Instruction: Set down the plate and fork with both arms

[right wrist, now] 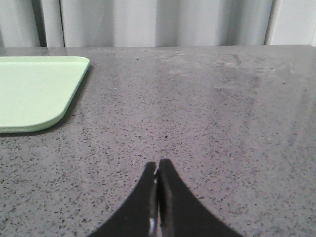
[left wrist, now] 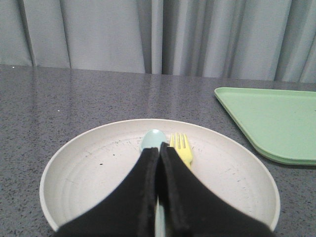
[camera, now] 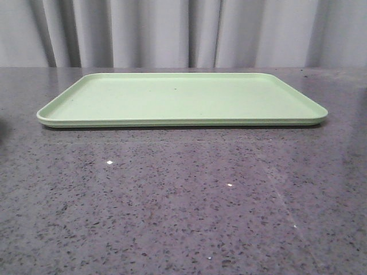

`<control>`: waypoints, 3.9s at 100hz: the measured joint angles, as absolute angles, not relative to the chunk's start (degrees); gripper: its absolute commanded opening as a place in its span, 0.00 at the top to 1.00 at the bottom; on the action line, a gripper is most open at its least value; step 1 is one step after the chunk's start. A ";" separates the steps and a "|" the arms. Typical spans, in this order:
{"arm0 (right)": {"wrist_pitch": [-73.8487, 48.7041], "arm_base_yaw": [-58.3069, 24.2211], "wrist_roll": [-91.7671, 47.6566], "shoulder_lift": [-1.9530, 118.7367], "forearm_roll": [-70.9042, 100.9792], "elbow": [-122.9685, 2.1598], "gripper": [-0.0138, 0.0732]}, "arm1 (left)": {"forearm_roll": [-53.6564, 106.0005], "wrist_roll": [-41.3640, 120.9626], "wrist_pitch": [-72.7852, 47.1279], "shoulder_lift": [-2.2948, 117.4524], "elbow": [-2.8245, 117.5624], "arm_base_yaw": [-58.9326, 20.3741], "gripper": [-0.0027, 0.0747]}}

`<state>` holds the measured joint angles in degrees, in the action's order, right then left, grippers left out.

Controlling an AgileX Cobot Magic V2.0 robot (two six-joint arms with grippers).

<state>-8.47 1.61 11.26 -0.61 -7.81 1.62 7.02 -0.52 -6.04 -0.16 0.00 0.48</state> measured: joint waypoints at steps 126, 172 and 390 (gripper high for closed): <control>-5.28 1.61 11.26 -0.61 -9.56 0.90 0.92 | 7.12 -0.52 -4.14 -0.16 3.17 0.48 0.99; -25.25 1.61 11.26 16.50 -9.06 -25.37 0.92 | 7.12 -0.52 -20.56 17.76 28.11 0.48 0.99; -34.84 -1.56 11.26 31.71 -4.04 -32.62 0.25 | -1.94 -2.70 -49.68 63.11 50.83 18.57 0.35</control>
